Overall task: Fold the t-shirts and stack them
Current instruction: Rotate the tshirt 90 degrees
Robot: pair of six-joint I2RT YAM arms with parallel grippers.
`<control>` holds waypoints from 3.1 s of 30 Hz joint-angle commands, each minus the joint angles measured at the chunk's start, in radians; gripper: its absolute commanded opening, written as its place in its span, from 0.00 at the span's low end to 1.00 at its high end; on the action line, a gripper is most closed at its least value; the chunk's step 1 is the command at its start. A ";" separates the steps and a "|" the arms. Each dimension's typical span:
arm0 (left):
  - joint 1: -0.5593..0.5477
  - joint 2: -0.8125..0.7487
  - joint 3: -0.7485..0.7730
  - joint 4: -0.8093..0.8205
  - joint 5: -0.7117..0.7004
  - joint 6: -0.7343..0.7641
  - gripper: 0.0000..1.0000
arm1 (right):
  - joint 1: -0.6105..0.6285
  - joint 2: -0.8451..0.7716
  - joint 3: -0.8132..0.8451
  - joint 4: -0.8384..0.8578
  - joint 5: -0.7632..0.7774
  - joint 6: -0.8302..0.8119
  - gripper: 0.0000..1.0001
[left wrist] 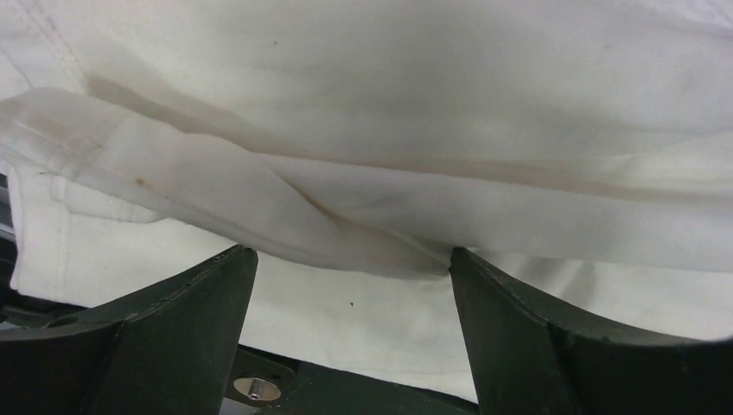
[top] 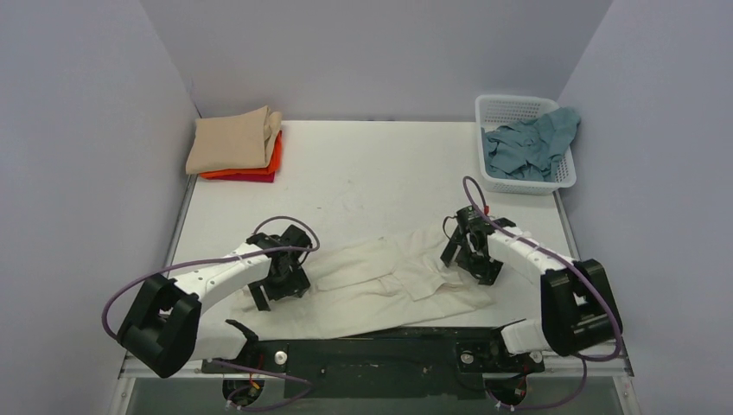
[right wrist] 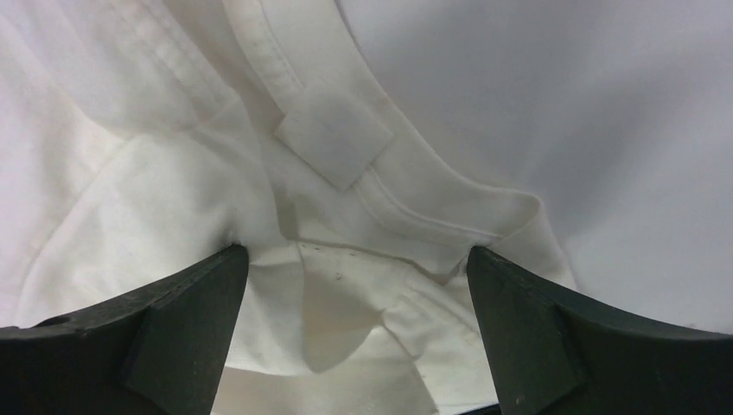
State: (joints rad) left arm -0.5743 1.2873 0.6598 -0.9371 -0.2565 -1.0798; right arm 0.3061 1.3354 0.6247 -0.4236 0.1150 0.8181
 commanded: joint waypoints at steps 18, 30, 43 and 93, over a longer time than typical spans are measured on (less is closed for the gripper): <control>-0.183 0.062 0.104 0.226 0.311 0.005 0.94 | 0.018 1.212 1.649 0.103 -0.175 -0.034 0.84; -0.552 -0.042 0.301 0.226 0.195 0.163 0.95 | 0.030 0.987 1.742 0.274 -0.123 -0.216 0.94; -0.190 -0.021 0.150 0.378 0.190 0.347 0.95 | 0.260 0.431 0.886 0.022 0.052 -0.118 0.94; -0.445 -0.325 0.168 0.041 -0.189 -0.029 0.95 | 0.357 0.370 0.777 -0.162 0.075 -0.221 0.90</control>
State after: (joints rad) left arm -1.0351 1.1088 0.8848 -0.6655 -0.2794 -1.0004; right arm 0.4931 1.7798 1.5696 -0.5369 0.0956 0.5518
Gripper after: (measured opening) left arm 0.951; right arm 0.895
